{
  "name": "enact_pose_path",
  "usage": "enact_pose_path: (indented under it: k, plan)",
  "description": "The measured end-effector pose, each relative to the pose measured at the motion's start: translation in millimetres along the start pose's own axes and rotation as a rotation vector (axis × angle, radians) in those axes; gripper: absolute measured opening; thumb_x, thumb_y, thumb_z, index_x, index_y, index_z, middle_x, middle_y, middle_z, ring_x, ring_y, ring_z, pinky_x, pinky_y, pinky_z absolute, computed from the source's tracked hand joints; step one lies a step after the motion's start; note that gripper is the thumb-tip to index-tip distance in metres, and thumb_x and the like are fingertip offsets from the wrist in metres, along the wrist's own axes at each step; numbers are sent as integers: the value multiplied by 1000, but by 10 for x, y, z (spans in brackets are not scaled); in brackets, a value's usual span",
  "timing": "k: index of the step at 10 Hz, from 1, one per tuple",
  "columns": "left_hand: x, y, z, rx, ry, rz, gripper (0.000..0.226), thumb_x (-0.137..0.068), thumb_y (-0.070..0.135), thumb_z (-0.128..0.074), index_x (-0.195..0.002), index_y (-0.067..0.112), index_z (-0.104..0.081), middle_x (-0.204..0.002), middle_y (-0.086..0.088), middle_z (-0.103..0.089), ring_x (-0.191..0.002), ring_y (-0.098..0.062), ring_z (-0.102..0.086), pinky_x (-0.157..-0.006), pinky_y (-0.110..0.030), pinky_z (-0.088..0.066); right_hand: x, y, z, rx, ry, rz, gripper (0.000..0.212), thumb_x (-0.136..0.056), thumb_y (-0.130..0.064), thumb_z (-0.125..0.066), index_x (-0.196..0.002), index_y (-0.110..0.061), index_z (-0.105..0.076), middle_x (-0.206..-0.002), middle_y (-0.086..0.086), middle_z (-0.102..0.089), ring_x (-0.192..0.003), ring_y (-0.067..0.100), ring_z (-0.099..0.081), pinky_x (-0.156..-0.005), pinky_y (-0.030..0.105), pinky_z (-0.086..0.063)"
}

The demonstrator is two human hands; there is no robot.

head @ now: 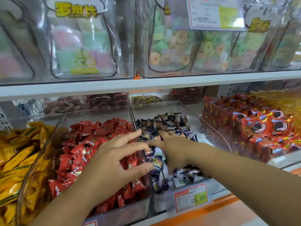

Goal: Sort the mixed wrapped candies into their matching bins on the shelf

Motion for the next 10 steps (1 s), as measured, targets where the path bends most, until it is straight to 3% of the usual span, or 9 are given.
enact_pose_path:
  k: [1, 2, 3, 4, 5, 6, 7, 9, 10]
  plan:
    - [1, -11, 3, 15, -1, -3, 52, -61, 89, -40, -110, 72, -46, -138, 54, -14, -134, 11, -23, -110, -33, -24, 11, 243, 348, -288, 191, 5, 82, -76, -42, -77, -145, -42, -33, -152, 0, -34, -131, 25, -44, -101, 33, -40]
    - [-2, -24, 7, 19, 7, -8, 55, -61, 90, -41, -112, 70, -47, -138, 53, -15, -135, 10, -24, -111, -35, -24, 230, 573, 555, -485, 141, -66, 58, -80, -50, -71, -134, -42, -50, -144, -7, -45, -110, 17, -60, -87, 33, -55]
    - [-6, -24, 3, 12, 3, -3, 54, -62, 90, -40, -111, 69, -48, -139, 52, -16, -135, 9, -25, -113, -37, -24, 296, 708, 422, -242, 128, -203, 66, -86, -61, -55, -144, -41, -34, -154, 0, -34, -133, 24, -43, -108, 39, -39]
    - [-10, -16, 9, -2, -10, -3, 56, -63, 91, -38, -113, 69, -47, -140, 51, -18, -136, 7, -25, -115, -40, -24, 209, 493, -21, -181, 101, -247, 78, -89, -67, -42, -152, -38, -8, -160, 9, -9, -142, 38, -22, -113, 51, -29]
    - [19, -13, -15, -55, -40, 23, 61, -63, 96, -27, -118, 73, -39, -144, 47, -13, -140, 4, -21, -117, -44, -22, 298, 333, -153, -198, 47, -243, 69, -96, -60, -32, -154, -29, -9, -161, 9, -3, -146, 36, -10, -115, 47, -24]
    - [115, 52, -67, -134, -68, 57, 59, -77, 85, -25, -134, 68, -24, -153, 35, 1, -145, -3, -13, -120, -45, -17, 473, 304, -103, -293, 74, -228, 62, -100, -53, -30, -153, -25, -16, -161, 9, -8, -146, 31, -15, -116, 44, -22]
    - [274, 103, -60, -168, -126, 123, 60, -89, 70, -32, -144, 59, -11, -156, 25, 12, -147, -11, -8, -120, -46, -14, 724, 240, -29, -343, 178, -270, 61, -99, -52, -34, -153, -30, -15, -160, 9, -9, -139, 39, -27, -112, 48, -28]
    - [726, 273, -9, -352, -303, 179, 64, -98, 56, -34, -153, 35, -9, -162, 4, 3, -149, -16, -1, -119, -34, -5, 1286, -353, 166, -442, 178, -181, 59, -101, -42, -39, -153, -28, -15, -161, 9, -7, -145, 32, -18, -114, 44, -24]
    - [886, 378, 22, -359, -394, 243, 63, -99, 52, -35, -154, 29, -13, -162, -2, -2, -149, -19, -1, -121, -37, -6, 1545, -623, 234, -491, 95, -141, 54, -103, -35, -38, -153, -25, -20, -159, 2, -20, -132, 26, -43, -103, 37, -40]
Point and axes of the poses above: each hand's wrist, its own x-axis away from the middle knuckle, its own z-axis out of the back of the hand, y = z × x, the point moved 9 cm from there along -x, towards the middle knuckle
